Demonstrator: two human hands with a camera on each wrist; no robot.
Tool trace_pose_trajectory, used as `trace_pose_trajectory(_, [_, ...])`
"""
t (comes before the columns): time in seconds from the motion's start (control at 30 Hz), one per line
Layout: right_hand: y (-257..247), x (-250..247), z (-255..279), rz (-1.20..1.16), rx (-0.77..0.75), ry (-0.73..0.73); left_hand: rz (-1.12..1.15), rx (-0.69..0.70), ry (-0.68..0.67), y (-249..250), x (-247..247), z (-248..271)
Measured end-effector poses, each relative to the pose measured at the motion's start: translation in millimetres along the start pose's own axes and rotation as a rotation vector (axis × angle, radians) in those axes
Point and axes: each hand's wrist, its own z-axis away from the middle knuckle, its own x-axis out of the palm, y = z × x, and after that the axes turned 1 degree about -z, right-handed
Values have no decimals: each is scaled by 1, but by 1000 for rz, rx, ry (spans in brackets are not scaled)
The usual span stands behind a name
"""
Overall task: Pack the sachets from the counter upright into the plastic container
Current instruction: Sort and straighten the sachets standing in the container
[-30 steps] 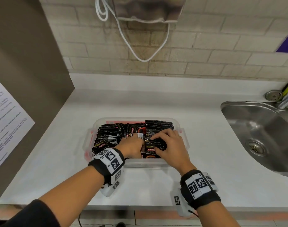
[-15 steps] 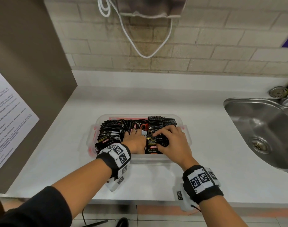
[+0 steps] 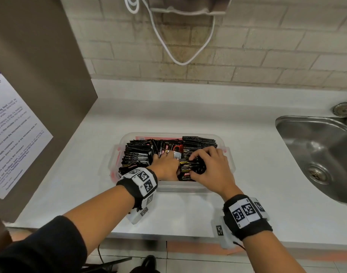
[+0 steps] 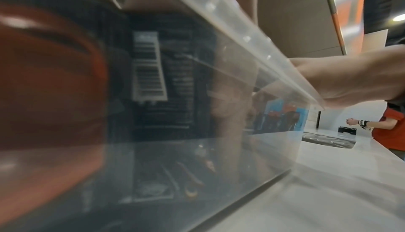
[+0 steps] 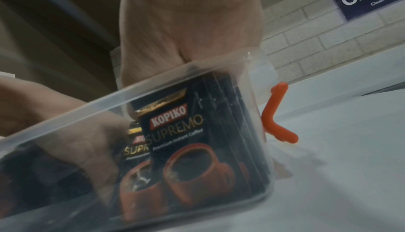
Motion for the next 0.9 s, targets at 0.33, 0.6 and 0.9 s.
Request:
trace_pose_trajectory(0.33, [3, 3, -1, -15, 17, 34, 149, 6, 88, 0, -15, 11])
trace_pose_trajectory(0.6, [2, 3, 0, -8, 23, 36, 188, 36, 143, -4, -23, 17])
trace_pose_trajectory(0.9, [1, 1, 3, -24, 3, 50, 43, 152, 8, 2, -15, 14])
